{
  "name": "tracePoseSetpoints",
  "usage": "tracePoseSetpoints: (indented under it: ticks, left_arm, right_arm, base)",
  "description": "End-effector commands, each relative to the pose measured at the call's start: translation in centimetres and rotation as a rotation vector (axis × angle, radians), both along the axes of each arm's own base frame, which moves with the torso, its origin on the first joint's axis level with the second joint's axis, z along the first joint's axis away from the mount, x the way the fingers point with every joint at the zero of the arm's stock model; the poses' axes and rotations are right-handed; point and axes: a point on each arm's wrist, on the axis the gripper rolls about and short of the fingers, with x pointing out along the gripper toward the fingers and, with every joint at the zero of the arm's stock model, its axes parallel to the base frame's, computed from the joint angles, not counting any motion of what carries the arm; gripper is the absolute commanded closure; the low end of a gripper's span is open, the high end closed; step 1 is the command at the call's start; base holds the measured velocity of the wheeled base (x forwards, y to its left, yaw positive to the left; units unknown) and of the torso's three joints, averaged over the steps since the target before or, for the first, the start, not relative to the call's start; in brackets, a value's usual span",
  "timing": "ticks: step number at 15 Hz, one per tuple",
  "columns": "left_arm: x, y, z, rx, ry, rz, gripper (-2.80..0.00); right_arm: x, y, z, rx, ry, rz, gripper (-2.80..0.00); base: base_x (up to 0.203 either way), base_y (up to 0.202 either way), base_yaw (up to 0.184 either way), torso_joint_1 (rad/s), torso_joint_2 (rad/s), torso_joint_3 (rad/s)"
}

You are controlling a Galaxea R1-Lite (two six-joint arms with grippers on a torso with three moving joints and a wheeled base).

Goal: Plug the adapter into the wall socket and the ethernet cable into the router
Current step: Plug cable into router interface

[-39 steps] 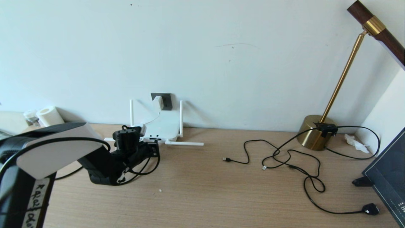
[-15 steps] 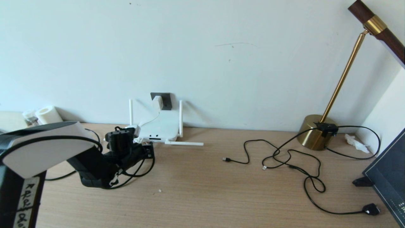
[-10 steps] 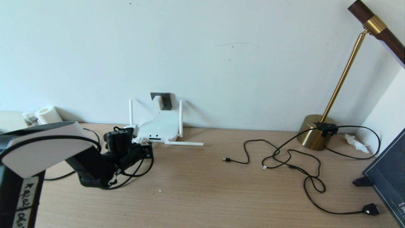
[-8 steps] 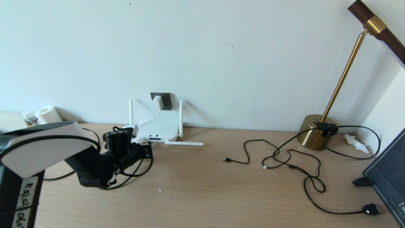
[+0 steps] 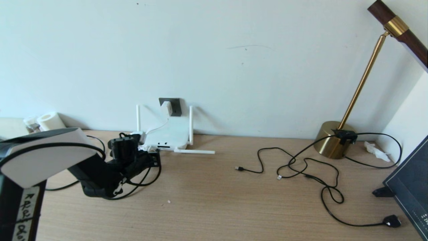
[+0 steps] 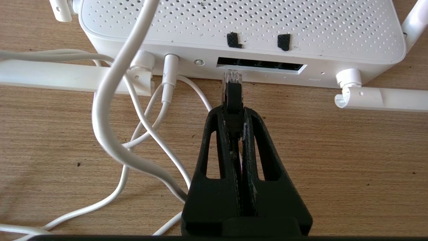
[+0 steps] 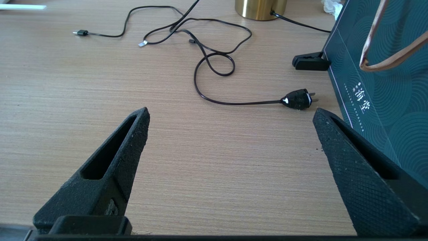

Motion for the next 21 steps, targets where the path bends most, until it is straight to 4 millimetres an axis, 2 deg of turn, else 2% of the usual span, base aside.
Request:
tracePoseSetpoints:
  ticks: [1, 21]
  left_arm:
    - [0.15, -0.25, 0.22, -0.001, -0.014, -0.005, 0.00]
    - [0.42, -0.53, 0.34, -0.001, -0.023, -0.012, 0.00]
  right_arm:
    - [0.00, 0.00, -0.01, 0.000, 0.002, 0.000, -2.80]
    - [0.00, 0.00, -0.01, 0.000, 0.002, 0.000, -2.80]
  base:
    - [0.000, 0.000, 0.000, 0.000, 0.00, 0.000]
    - [0.000, 0.000, 0.000, 0.000, 0.00, 0.000]
